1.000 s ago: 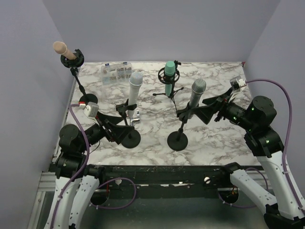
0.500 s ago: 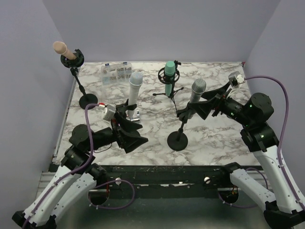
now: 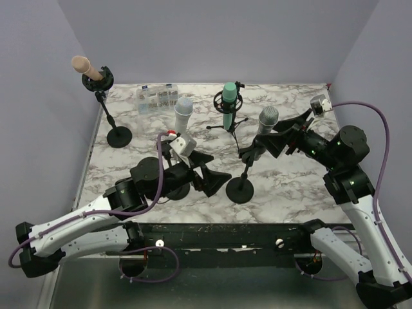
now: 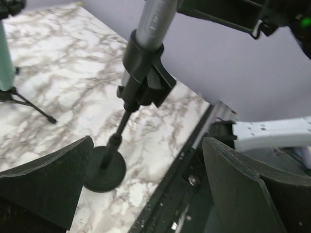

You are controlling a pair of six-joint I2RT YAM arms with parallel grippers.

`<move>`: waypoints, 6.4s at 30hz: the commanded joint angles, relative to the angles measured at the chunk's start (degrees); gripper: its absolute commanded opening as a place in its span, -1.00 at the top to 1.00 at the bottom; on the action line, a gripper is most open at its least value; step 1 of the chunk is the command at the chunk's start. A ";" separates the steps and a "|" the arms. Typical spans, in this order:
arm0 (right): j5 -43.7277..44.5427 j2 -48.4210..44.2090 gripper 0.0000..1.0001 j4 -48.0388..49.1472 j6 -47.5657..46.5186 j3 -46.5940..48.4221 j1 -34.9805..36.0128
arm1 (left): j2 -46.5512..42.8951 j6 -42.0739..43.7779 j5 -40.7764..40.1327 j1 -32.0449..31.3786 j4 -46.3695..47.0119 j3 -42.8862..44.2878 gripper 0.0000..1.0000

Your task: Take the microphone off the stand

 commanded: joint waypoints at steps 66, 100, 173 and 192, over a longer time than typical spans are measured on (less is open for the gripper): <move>-2.27 2.05 0.58 -0.57 -4.40 1.61 -0.22 | 32.97 11.00 -34.91 -11.67 1.84 20.88 0.43; -3.54 3.41 0.98 4.57 -6.37 6.83 -0.22 | 29.61 13.77 -29.69 -11.49 3.68 15.74 1.00; 68.83 -6.34 0.98 8.75 1.29 -2.68 -0.23 | 28.84 8.06 -26.25 -8.55 0.17 15.40 -0.18; 70.48 21.22 0.98 6.07 19.99 -13.21 -1.61 | 18.14 12.21 -22.42 -8.53 -5.95 17.61 -0.82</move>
